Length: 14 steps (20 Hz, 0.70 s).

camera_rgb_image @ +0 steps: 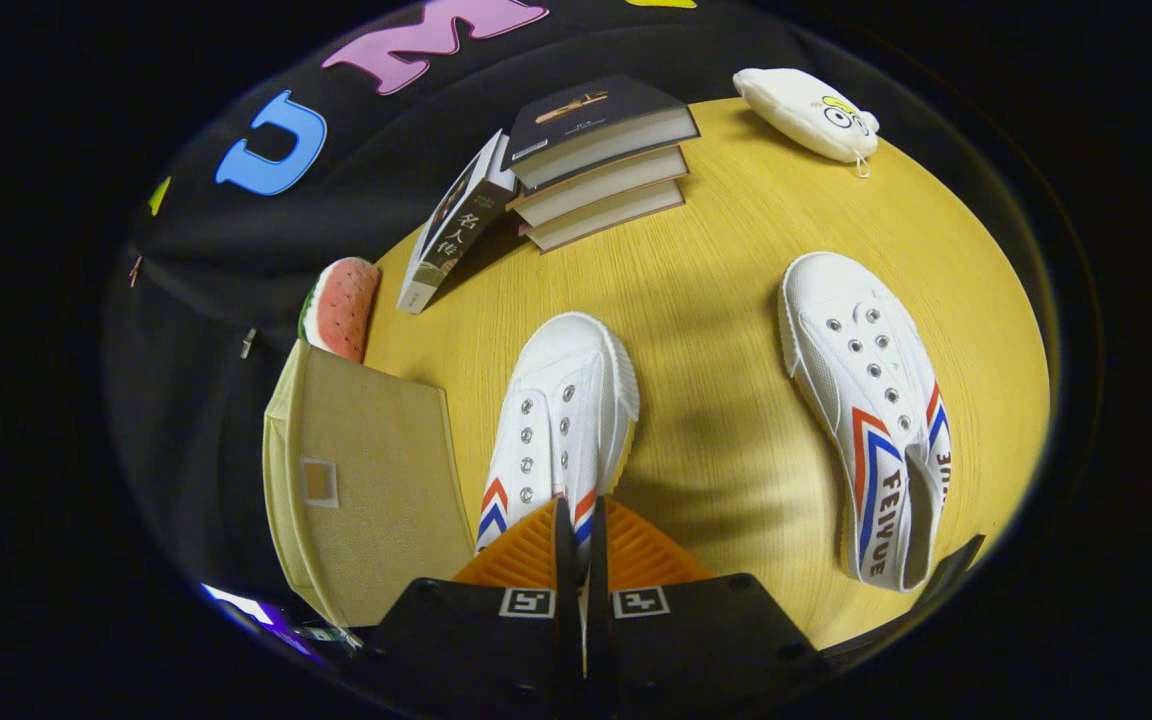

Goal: Open the storage box then place both shoes into the box .Put the left shoe in first, then the right shoe, with the right side of both shoes facing outward in a uniform manner.

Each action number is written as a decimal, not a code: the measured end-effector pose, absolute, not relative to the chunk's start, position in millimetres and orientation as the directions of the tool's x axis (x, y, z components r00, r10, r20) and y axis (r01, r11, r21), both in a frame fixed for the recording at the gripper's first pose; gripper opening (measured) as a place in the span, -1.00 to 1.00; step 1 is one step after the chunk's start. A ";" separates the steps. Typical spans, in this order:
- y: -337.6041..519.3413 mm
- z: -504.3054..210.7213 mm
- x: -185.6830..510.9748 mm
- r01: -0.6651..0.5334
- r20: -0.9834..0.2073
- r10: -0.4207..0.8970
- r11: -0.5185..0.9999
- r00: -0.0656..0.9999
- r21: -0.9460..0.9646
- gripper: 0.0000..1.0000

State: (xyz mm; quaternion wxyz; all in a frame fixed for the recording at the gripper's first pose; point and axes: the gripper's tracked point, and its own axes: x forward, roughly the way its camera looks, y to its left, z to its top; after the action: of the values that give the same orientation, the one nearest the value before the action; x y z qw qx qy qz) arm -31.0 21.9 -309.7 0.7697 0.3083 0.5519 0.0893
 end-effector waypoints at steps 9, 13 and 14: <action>40.8 -193.8 -16.7 0.138 -0.686 0.552 0.723 0.475 0.677 -0.88; 78.6 -149.9 -14.1 0.071 -0.637 0.600 0.699 0.483 0.712 -0.88; 92.9 -142.5 -14.2 0.054 -0.623 0.619 0.687 0.478 0.725 -0.87</action>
State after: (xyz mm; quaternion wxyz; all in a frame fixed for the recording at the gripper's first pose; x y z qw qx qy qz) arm -14.2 92.9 -142.5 0.7842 0.3524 0.4779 0.1801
